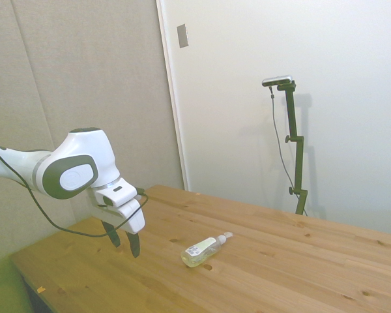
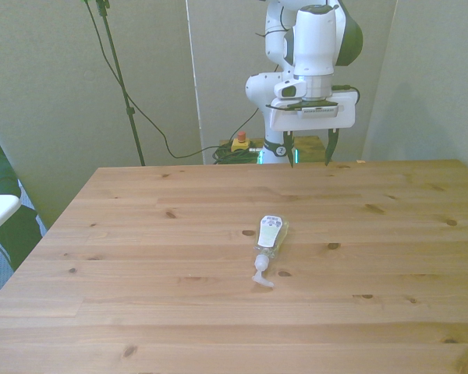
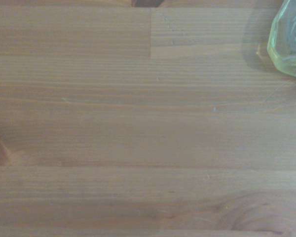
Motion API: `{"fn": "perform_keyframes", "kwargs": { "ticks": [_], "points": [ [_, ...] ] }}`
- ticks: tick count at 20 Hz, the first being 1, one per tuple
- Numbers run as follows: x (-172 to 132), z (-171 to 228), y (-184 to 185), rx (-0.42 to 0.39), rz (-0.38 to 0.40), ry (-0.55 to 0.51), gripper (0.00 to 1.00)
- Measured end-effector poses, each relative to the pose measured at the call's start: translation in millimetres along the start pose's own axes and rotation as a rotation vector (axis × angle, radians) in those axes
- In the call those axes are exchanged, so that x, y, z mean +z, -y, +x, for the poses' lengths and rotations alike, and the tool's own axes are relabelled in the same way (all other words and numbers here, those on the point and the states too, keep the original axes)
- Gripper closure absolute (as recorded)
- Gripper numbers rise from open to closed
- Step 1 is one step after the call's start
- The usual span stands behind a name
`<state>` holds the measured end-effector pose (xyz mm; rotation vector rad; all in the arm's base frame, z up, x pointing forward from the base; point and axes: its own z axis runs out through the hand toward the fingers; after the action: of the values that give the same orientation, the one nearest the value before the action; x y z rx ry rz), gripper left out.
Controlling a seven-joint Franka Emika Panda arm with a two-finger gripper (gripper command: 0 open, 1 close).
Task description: Stand the sanitizer
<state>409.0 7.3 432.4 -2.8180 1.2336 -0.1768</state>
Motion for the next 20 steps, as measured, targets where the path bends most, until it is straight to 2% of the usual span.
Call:
{"fn": "perform_keyframes", "kwargs": {
  "ticks": [4, 7, 15, 20],
  "points": [
    [-1.7, 4.2, 0.8, 0.007, 0.002, -0.005, 0.00],
    [-11.7, 24.3, 1.5, 0.040, 0.025, -0.024, 0.00],
    [-24.5, 115.8, 20.1, 0.160, 0.063, -0.102, 0.00],
    [-6.2, 181.3, 30.0, 0.250, 0.064, -0.126, 0.00]
  ]
}}
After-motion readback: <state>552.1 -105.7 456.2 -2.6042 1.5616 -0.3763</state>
